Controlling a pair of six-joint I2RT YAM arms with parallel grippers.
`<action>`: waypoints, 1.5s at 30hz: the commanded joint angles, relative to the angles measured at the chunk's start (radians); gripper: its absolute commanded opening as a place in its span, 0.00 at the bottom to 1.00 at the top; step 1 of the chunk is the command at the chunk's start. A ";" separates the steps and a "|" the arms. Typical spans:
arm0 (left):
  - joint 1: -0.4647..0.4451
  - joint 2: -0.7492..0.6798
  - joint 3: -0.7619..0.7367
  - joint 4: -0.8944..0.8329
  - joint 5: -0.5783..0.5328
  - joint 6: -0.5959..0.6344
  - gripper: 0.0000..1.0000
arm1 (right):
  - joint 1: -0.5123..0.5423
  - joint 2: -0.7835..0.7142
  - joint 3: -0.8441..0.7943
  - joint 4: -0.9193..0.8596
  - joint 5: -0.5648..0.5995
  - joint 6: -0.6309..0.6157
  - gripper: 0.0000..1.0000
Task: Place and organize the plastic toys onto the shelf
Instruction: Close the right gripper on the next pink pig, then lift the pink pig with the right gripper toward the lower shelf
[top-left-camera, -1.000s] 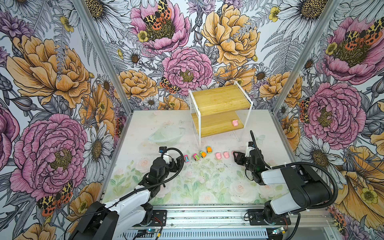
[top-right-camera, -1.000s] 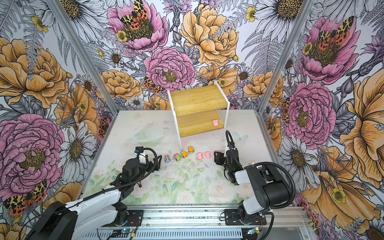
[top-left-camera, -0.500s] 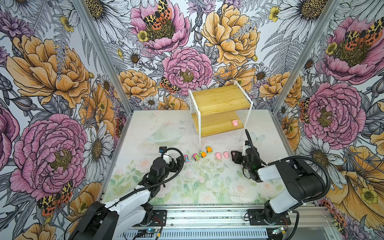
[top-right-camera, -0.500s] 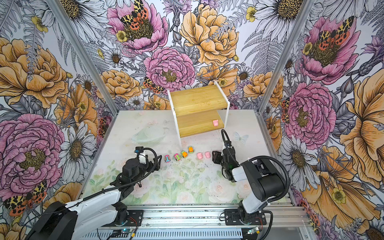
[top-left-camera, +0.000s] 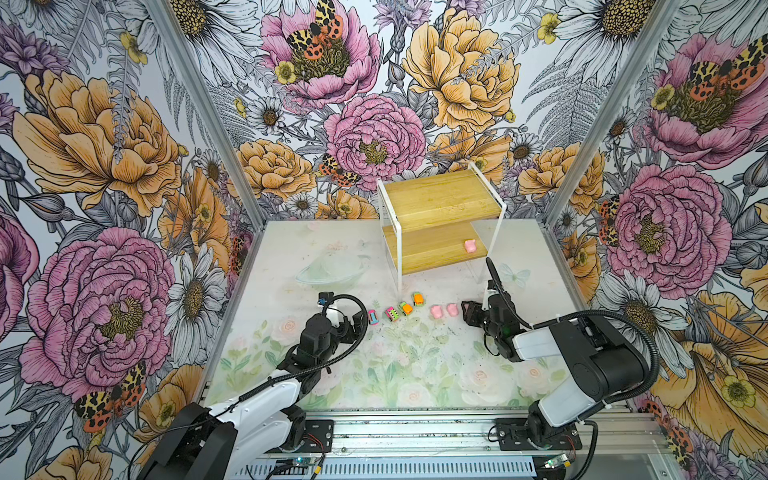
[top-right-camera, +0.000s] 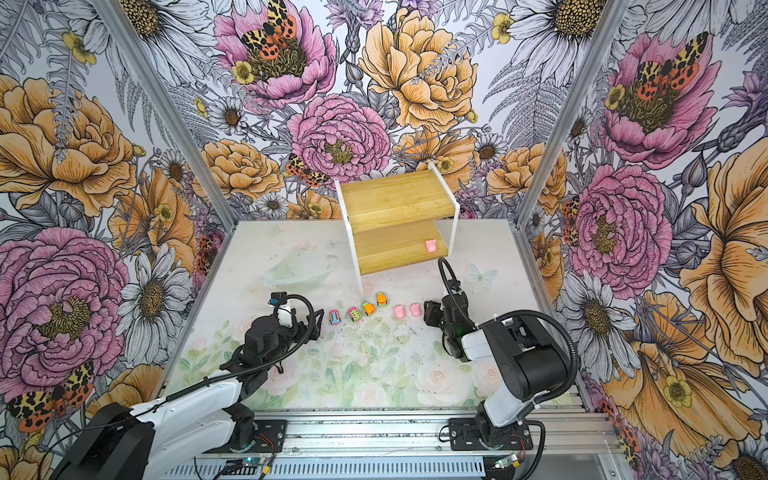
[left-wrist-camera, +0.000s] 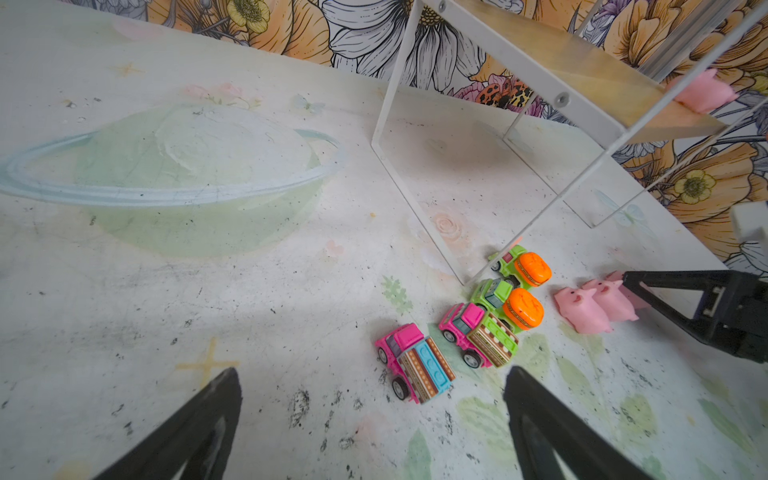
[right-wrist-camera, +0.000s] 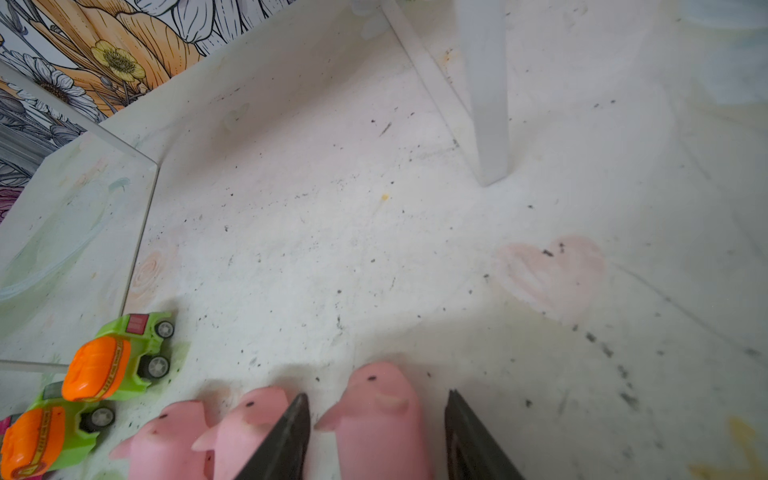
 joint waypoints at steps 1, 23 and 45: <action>0.007 -0.008 0.020 0.007 0.017 0.002 0.99 | 0.011 0.017 0.025 -0.017 0.020 -0.021 0.50; 0.007 -0.030 0.014 -0.004 0.019 0.000 0.99 | 0.030 0.019 0.038 -0.053 0.035 -0.039 0.26; 0.007 -0.032 0.018 -0.013 0.020 0.002 0.99 | 0.031 -0.114 0.006 -0.027 -0.021 -0.060 0.23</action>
